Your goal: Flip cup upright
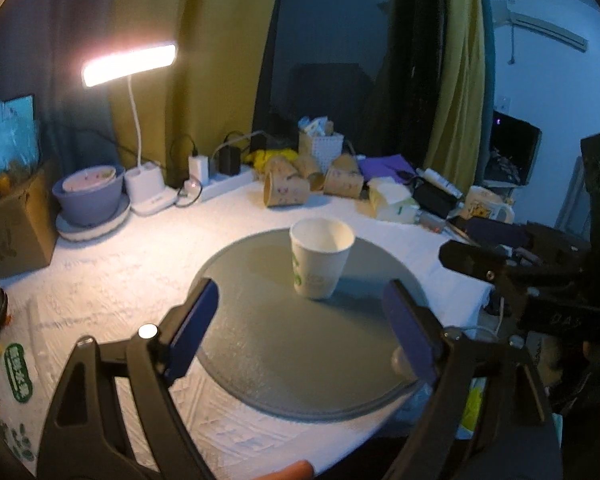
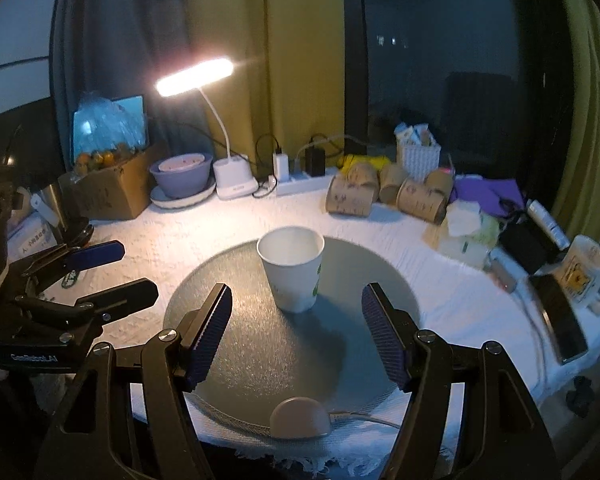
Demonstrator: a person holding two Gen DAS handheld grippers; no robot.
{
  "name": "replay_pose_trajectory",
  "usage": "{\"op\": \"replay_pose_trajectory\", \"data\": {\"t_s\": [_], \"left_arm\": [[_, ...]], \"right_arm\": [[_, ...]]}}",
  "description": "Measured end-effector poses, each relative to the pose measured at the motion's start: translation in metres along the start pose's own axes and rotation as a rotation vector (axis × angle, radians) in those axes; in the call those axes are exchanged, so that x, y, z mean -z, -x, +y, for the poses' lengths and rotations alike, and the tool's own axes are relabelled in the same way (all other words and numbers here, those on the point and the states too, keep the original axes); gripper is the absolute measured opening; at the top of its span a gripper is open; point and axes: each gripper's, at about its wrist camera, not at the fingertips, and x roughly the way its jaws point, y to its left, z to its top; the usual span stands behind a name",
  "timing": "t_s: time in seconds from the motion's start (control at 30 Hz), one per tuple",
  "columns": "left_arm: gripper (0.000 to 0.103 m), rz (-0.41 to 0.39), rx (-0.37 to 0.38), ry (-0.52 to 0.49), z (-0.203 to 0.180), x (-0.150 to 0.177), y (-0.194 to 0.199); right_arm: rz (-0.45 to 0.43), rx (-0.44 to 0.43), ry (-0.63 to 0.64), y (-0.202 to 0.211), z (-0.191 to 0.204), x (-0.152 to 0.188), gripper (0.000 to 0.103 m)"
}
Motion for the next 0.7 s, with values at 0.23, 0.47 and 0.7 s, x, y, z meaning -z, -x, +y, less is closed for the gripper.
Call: {"op": "replay_pose_trajectory", "data": {"t_s": [0.23,0.47,0.7], "left_arm": [[0.085,-0.083,0.02,-0.005,-0.006,-0.016,0.027],[0.086,-0.16,0.012,-0.01,-0.014,-0.031,0.051],[0.086,-0.225,-0.027,-0.011,-0.016,-0.038,0.071]], "right_arm": [[-0.064,0.021,0.024,0.03,0.004,-0.012,0.071],[-0.116,0.048,0.048,0.057,0.009,-0.021,0.077],[-0.178,0.06,0.039,0.084,0.011,-0.03,0.077]]}}
